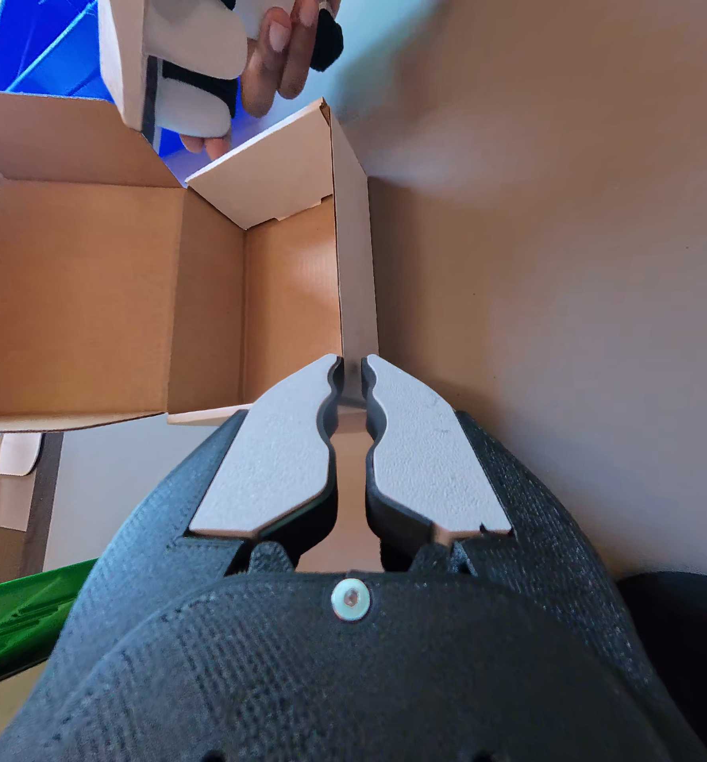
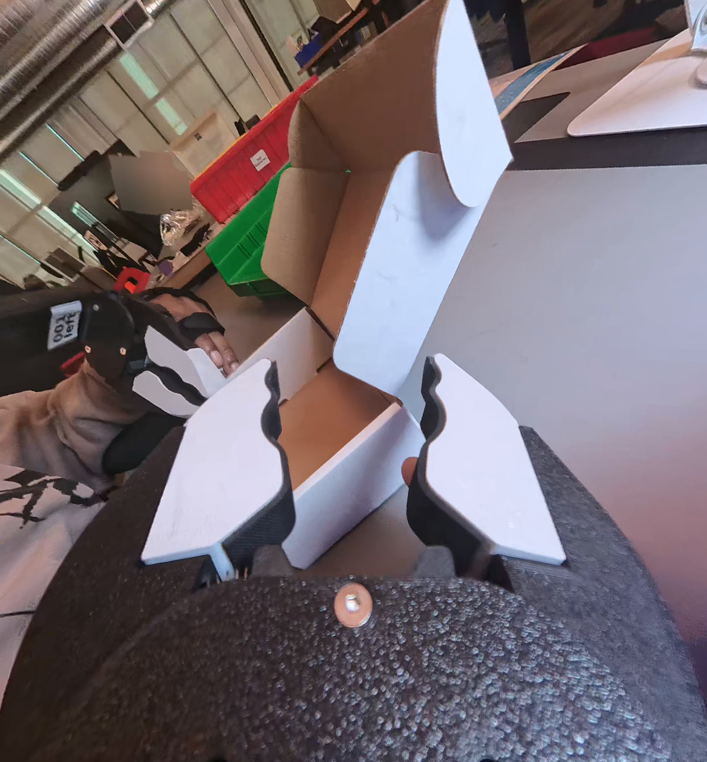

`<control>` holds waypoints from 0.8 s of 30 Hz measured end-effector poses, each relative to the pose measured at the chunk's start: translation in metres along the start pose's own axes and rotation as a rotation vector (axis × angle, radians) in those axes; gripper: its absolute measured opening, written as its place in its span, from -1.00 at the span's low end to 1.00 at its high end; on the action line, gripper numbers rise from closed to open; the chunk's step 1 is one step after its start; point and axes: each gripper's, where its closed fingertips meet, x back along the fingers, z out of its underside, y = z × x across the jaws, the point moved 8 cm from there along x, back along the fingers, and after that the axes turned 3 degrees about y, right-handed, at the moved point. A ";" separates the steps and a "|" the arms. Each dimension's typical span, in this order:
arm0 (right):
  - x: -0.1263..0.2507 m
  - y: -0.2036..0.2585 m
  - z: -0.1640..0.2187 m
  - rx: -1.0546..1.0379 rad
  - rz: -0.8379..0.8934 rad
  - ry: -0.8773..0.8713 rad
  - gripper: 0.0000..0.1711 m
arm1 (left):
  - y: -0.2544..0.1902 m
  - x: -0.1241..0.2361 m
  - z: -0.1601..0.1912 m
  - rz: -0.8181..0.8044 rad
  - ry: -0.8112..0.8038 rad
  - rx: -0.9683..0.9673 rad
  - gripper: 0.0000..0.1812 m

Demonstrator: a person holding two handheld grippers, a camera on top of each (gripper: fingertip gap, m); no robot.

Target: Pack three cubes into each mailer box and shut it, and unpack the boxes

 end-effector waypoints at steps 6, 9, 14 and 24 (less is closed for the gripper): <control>-0.007 -0.009 0.002 -0.069 -0.057 -0.016 -0.53 | -0.002 0.001 -0.001 0.053 -0.030 0.032 -0.88; -0.004 -0.009 0.002 0.011 -0.060 -0.011 -0.74 | 0.000 0.020 -0.010 0.231 -0.231 0.181 -0.78; 0.001 -0.005 0.005 0.163 -0.048 0.017 -0.79 | 0.039 0.058 0.002 0.125 -0.524 0.476 -0.77; 0.008 0.016 0.016 0.447 -0.087 0.043 -0.78 | 0.082 0.050 0.054 -0.163 -0.527 1.060 -0.71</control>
